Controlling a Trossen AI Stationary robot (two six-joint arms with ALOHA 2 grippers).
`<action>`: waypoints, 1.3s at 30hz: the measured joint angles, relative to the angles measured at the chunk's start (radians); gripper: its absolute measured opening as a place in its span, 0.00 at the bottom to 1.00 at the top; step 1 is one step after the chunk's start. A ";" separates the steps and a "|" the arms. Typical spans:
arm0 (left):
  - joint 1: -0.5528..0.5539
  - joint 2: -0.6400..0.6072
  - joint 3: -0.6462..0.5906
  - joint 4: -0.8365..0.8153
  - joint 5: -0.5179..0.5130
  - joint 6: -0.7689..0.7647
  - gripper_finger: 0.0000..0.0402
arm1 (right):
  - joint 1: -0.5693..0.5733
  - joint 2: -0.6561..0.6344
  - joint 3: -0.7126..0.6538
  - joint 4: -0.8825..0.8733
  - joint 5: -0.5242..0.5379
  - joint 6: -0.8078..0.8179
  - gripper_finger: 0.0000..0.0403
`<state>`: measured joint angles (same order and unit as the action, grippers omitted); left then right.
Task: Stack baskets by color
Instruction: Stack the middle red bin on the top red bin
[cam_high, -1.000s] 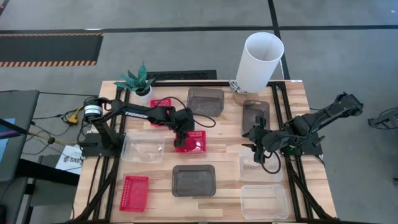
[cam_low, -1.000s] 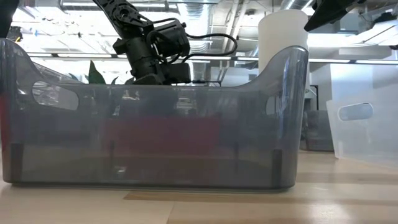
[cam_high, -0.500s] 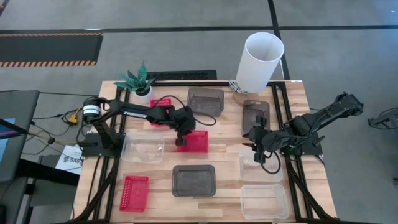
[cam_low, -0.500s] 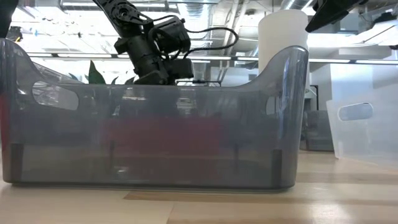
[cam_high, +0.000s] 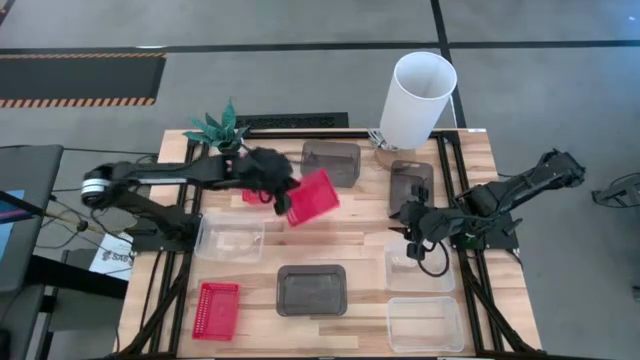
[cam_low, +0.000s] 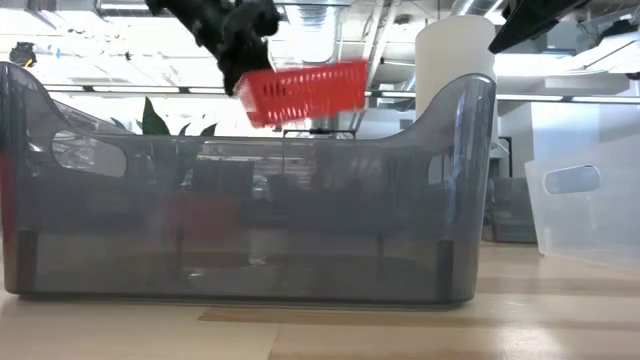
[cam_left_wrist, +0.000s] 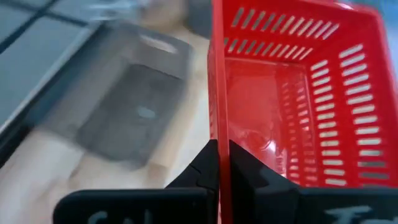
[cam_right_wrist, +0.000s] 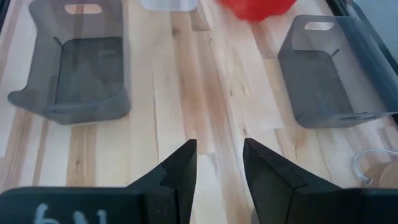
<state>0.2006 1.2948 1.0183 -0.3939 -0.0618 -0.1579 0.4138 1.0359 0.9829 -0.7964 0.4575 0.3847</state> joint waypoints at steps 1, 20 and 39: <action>0.003 -0.025 -0.002 -0.002 -0.029 -0.055 0.00 | -0.007 0.000 0.000 0.003 -0.003 0.000 0.38; -0.040 -0.134 -0.011 -0.406 -0.611 -0.865 0.00 | -0.094 0.000 0.000 -0.039 -0.012 -0.106 0.36; -0.081 -0.017 -0.132 -0.450 -0.632 -1.266 0.00 | -0.094 0.000 0.000 -0.098 -0.067 -0.216 0.34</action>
<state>0.1196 1.2780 0.8860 -0.8443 -0.6942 -1.4236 0.3199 1.0355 0.9829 -0.8944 0.3901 0.1686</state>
